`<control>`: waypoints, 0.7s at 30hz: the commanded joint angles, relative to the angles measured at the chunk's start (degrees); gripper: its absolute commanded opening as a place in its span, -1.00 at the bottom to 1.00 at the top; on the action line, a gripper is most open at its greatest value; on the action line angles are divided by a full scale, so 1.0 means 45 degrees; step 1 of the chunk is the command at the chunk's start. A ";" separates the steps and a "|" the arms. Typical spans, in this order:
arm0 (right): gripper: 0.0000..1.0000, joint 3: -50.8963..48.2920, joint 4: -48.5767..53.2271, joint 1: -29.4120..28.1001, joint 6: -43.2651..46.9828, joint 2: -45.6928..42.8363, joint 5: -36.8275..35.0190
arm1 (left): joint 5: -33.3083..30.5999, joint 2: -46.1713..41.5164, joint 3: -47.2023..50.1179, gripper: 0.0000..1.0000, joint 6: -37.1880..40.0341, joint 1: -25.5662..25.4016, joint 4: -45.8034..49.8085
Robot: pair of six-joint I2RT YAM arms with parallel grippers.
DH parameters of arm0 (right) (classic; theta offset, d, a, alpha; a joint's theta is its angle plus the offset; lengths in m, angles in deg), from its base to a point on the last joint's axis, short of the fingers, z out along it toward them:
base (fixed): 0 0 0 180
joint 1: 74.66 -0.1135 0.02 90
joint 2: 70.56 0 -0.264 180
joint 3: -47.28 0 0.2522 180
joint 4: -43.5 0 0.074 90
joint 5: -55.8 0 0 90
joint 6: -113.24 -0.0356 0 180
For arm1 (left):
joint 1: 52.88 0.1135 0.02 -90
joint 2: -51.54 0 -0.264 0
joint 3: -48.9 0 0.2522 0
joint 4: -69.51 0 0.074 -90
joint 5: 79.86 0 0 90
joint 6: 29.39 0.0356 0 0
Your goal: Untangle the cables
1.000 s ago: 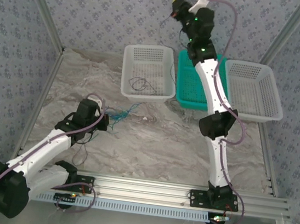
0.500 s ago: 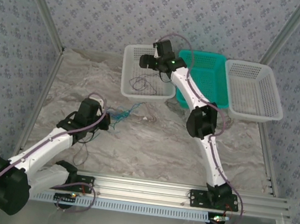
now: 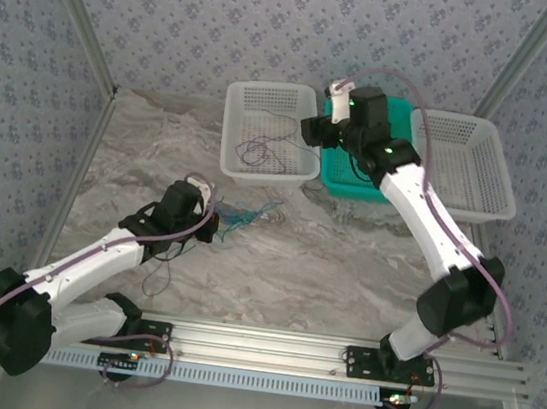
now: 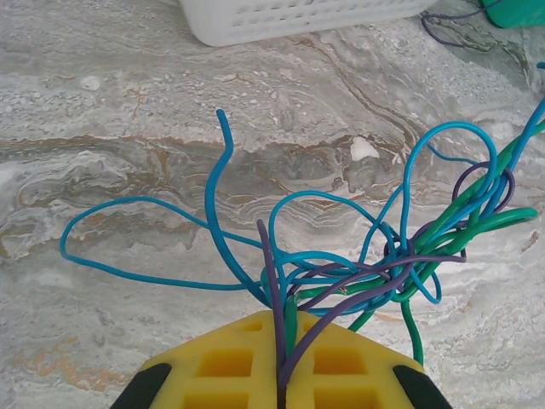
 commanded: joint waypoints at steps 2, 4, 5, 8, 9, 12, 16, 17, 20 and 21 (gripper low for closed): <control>0.46 0.1768 0.1913 -0.0101 0.2986 0.2703 -0.0702 | -0.0021 -0.0013 -0.0327 -1.00 0.0386 -0.0211 -0.0480; 0.37 0.2702 0.2271 -0.0181 0.3442 0.3733 -0.1092 | -0.0060 -0.0098 -0.0285 -1.00 0.0350 -0.0234 -0.0396; 0.34 0.3089 0.2346 -0.0206 0.3631 0.4193 -0.1085 | -0.0089 -0.0157 -0.0273 -1.00 0.0348 -0.0240 -0.0336; 0.34 0.4358 0.2843 -0.0266 0.4181 0.5521 -0.1740 | -0.0187 -0.0322 -0.0261 -1.00 0.0410 -0.0242 -0.0170; 0.34 0.4838 0.3094 -0.0304 0.4437 0.5973 -0.1892 | -0.0220 -0.0345 -0.0251 -1.00 0.0463 -0.0257 -0.0130; 0.33 0.6040 0.3496 -0.0379 0.4997 0.7139 -0.2555 | -0.0392 -0.0275 -0.0265 -1.00 0.0582 -0.0259 -0.0072; 0.21 0.7391 0.4623 -0.0441 0.5292 0.8376 -0.2513 | -0.0465 -0.0104 -0.0251 -1.00 0.0608 -0.0254 -0.0181; 0.20 0.7397 0.4709 -0.0463 0.5317 0.8504 -0.2469 | -0.0484 -0.0040 -0.0247 -1.00 0.0590 -0.0258 -0.0224; 0.28 0.6901 0.4580 -0.0575 0.5432 0.8547 -0.2360 | -0.0499 0.0194 -0.0249 -1.00 0.0536 -0.0260 -0.0372; 0.31 0.6780 0.4521 -0.0599 0.5444 0.8544 -0.2383 | -0.0499 0.0283 -0.0249 -1.00 0.0497 -0.0248 -0.0419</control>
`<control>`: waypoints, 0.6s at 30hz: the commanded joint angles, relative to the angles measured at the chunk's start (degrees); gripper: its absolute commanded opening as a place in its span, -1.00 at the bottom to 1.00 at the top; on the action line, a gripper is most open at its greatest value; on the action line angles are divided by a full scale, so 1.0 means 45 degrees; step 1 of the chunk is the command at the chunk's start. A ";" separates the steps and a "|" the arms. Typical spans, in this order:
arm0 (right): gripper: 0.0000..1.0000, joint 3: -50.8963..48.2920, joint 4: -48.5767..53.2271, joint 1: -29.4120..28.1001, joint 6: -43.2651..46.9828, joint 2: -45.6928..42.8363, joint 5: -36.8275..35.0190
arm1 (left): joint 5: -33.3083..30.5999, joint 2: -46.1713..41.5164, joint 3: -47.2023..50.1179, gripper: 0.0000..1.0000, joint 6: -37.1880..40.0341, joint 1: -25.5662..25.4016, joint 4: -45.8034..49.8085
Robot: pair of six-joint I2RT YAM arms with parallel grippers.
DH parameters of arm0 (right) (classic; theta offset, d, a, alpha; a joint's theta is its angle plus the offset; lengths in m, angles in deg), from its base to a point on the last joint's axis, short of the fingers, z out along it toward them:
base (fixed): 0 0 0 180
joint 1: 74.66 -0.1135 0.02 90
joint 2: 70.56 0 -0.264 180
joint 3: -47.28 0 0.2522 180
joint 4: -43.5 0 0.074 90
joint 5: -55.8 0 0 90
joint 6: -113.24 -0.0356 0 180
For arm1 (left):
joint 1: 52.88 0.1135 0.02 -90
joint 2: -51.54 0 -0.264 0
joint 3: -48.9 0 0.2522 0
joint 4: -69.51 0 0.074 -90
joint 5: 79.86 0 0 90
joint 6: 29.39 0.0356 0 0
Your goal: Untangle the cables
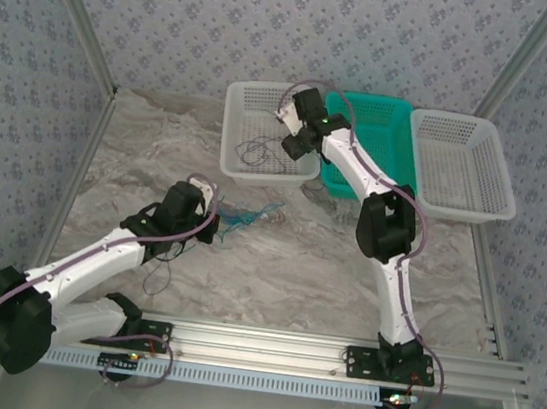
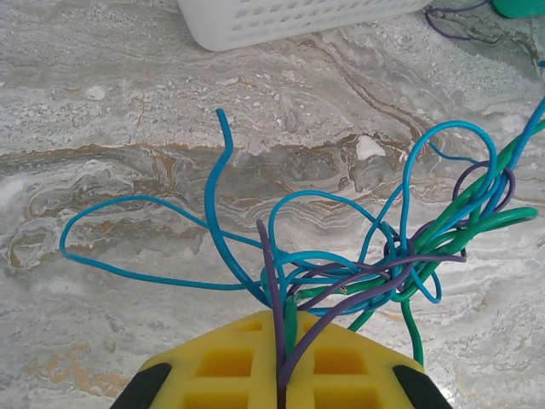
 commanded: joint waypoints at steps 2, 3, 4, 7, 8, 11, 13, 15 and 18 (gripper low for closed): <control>0.26 -0.0216 0.0654 -0.0148 0.0518 0.0217 -0.0307 | -0.0147 0.0306 -0.0248 -1.00 0.0024 -0.0099 -0.0436; 0.13 -0.0218 0.0624 -0.0144 0.0510 0.0239 -0.0374 | -0.0145 0.0357 -0.0247 -1.00 0.0010 -0.0106 -0.0489; -0.08 -0.0203 0.0574 -0.0151 0.0537 0.0251 -0.0463 | -0.0118 0.0395 -0.0232 -1.00 -0.0010 -0.0099 -0.0543; -1.00 0.0076 0.0465 -0.0161 0.0383 0.0241 -0.0736 | -0.0128 0.0437 -0.0254 -1.00 -0.0063 -0.0099 -0.0623; -1.00 0.0244 0.0567 -0.0162 0.0270 0.0188 -0.0841 | -0.0127 0.0422 -0.0280 -1.00 -0.0069 -0.0099 -0.0613; -1.00 0.0355 0.0812 -0.0238 -0.0086 -0.0660 -0.0497 | -0.0145 0.0285 -0.0278 -1.00 -0.0127 -0.0106 -0.0571; -1.00 -0.0292 0.0218 -0.0442 -0.0082 -0.1768 -0.0273 | -0.0206 0.0150 -0.0203 -1.00 -0.0189 -0.0098 -0.0554; -1.00 -0.1235 -0.0952 -0.0717 0.0071 -0.3123 -0.0452 | -0.0252 0.0071 -0.0175 -1.00 -0.0224 -0.0101 -0.0592; -1.00 -0.2493 -0.3061 -0.1211 0.0835 -0.4833 -0.0693 | -0.0265 0.0006 -0.0182 -1.00 -0.0274 -0.0095 -0.0586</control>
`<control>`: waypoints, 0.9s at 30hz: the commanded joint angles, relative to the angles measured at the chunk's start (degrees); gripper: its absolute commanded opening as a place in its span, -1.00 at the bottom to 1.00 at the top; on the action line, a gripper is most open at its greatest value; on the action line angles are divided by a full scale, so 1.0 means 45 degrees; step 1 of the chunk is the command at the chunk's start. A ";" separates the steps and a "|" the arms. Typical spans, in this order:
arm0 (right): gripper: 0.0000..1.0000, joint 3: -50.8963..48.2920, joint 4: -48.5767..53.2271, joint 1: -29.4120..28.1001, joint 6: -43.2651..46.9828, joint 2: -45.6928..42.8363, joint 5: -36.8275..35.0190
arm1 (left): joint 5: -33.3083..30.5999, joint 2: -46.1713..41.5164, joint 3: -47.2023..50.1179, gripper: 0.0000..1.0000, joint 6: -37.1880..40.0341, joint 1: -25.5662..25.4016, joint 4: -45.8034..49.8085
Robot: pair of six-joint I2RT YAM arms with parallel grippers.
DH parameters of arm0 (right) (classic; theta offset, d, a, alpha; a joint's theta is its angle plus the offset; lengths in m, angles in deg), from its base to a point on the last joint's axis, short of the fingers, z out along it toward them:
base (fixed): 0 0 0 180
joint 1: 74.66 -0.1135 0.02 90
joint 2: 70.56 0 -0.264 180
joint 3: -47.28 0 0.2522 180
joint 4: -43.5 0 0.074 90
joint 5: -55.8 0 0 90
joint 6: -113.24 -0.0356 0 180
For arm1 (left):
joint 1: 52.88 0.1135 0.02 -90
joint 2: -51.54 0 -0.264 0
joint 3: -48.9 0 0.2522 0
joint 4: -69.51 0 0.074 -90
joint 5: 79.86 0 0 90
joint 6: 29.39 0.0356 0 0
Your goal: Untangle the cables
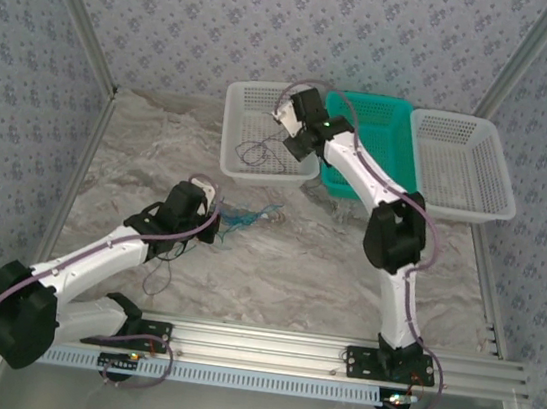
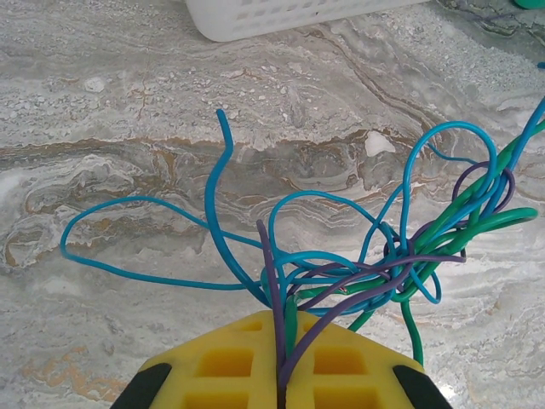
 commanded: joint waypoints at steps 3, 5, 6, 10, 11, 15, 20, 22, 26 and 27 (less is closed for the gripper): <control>-1.00 -0.1227 -0.3973 -0.0994 0.1797 -0.2931 -0.0744 | -0.0155 -0.0429 -0.0205 -1.00 -0.0225 -0.0109 -0.0421; -1.00 -0.1036 -0.4411 -0.1140 0.2452 -0.2889 -0.0963 | -0.0177 -0.0513 -0.0166 -1.00 -0.0235 -0.0099 -0.0421; -1.00 -0.0756 -0.4485 -0.1167 0.2736 -0.2764 -0.0995 | -0.0212 -0.0543 -0.0127 -1.00 -0.0206 -0.0099 -0.0436; -1.00 0.0563 -0.4680 -0.0997 0.3383 -0.1678 -0.0271 | -0.0233 -0.0499 -0.0097 -1.00 -0.0129 -0.0109 -0.0460; -1.00 0.0952 -0.4661 -0.0927 0.3432 -0.1312 -0.0103 | -0.0221 -0.0494 -0.0124 -1.00 -0.0128 -0.0109 -0.0439; -1.00 0.3184 -0.4128 -0.0633 0.2984 0.0826 0.0357 | -0.0221 -0.0591 -0.0096 -1.00 -0.0145 -0.0099 -0.0395; -1.00 0.4603 -0.3272 -0.0345 0.2439 0.3287 0.0368 | -0.0268 -0.0985 0.0081 -1.00 -0.0240 -0.0104 -0.0209; -1.00 0.4386 -0.2898 -0.0314 0.1572 0.3626 0.0868 | -0.0317 -0.1202 0.0166 -1.00 -0.0260 -0.0105 -0.0165; -0.02 0.4402 -0.1814 -0.0274 -0.0939 0.3130 0.1437 | -0.0295 -0.1394 0.0241 -1.00 -0.0172 -0.0085 -0.0342; 0.11 0.4345 -0.1597 -0.0292 -0.1385 0.2722 0.1447 | -0.0203 -0.1344 0.0221 -1.00 -0.0167 -0.0089 -0.0424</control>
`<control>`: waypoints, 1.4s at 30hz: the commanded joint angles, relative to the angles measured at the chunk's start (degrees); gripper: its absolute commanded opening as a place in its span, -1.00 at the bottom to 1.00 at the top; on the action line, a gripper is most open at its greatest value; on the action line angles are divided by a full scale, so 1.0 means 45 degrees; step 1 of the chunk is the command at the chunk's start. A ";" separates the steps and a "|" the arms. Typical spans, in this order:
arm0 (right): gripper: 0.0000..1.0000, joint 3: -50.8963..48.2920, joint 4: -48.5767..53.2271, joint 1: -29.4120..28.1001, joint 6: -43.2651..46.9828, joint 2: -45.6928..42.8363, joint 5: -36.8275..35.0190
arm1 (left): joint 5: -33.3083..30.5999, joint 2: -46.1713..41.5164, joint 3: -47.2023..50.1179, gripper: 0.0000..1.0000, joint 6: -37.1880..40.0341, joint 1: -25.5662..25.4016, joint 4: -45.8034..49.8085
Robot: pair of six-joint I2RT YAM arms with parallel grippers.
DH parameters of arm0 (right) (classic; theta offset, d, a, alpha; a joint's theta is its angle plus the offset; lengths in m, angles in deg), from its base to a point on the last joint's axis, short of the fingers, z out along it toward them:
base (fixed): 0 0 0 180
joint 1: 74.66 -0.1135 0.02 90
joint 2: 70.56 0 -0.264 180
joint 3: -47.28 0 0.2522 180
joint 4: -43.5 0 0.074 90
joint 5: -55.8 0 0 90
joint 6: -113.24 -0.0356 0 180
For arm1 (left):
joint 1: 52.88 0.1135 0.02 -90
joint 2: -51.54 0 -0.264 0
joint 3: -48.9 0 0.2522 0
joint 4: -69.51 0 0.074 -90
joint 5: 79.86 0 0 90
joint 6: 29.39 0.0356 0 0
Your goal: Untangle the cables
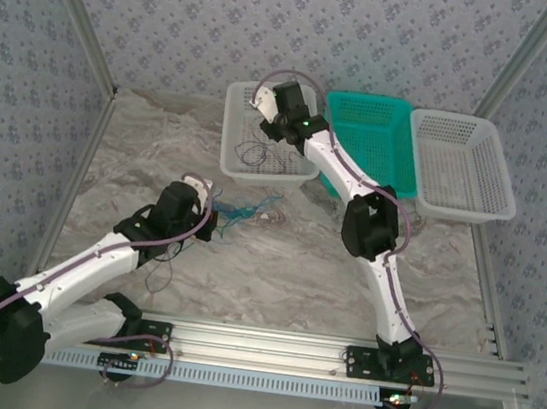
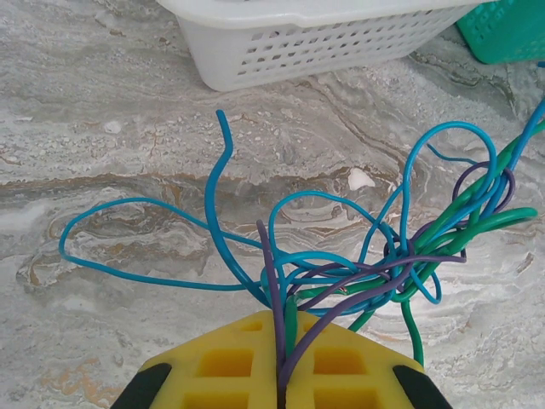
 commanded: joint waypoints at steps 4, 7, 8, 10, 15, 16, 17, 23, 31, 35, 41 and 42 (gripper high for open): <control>0.31 -0.0278 0.1793 0.0038 -0.2990 -0.3500 0.1210 | 0.0604 0.0305 -0.0234 -1.00 -0.0054 -0.0117 -0.0775; 0.29 -0.2850 0.1943 0.0282 -0.4403 -0.6156 0.2278 | 0.0955 0.0768 -0.0468 -1.00 -0.0128 -0.0311 -0.1433; 0.29 -0.4559 0.1345 0.0469 -0.5279 -0.7412 0.2884 | 0.1026 0.0952 -0.0564 -1.00 -0.0135 -0.0434 -0.1714; 0.30 -0.8345 -0.0646 0.0832 -0.7676 -0.9935 0.3792 | 0.1299 0.1400 -0.0819 -1.00 -0.0133 -0.0655 -0.2213; 0.50 -1.6796 -0.4501 0.0313 -1.4036 -1.5638 0.2678 | 0.2502 0.2865 -0.1537 -1.00 -0.1450 -0.1005 -0.4310; 0.67 -1.7812 -0.4835 0.0103 -1.5277 -1.6368 0.2288 | 0.2678 0.3151 -0.1659 -1.00 -0.1812 -0.1053 -0.4749; 0.83 -1.8968 -0.5297 -0.0119 -1.6443 -1.7090 0.2056 | 0.2844 0.3472 -0.1835 -1.00 -0.2158 -0.1147 -0.5185; 0.99 -2.2135 -0.9610 -0.0645 -1.9255 -1.8147 0.3002 | 0.3251 0.4687 -0.2836 -1.00 -0.3099 -0.2073 -0.6520; 0.69 -2.1834 -1.2691 -0.0375 -2.0074 -1.6013 0.3225 | 0.3308 0.4880 -0.3490 -1.00 -0.3292 -0.2891 -0.6213; -1.00 -2.1741 -1.2346 -0.0240 -2.0321 -1.5989 0.2744 | 0.3172 0.4584 -0.3373 -1.00 -0.3509 -0.2910 -0.6014; -1.00 -2.1470 -1.0014 -0.0025 -1.9896 -1.7112 0.2129 | 0.2452 0.2797 -0.2928 -0.23 -0.1919 -0.2887 -0.4971; -1.00 -2.1458 -0.9806 0.0092 -1.9845 -1.7230 0.2228 | 0.2257 0.2163 -0.2577 -0.10 -0.1510 -0.2869 -0.4890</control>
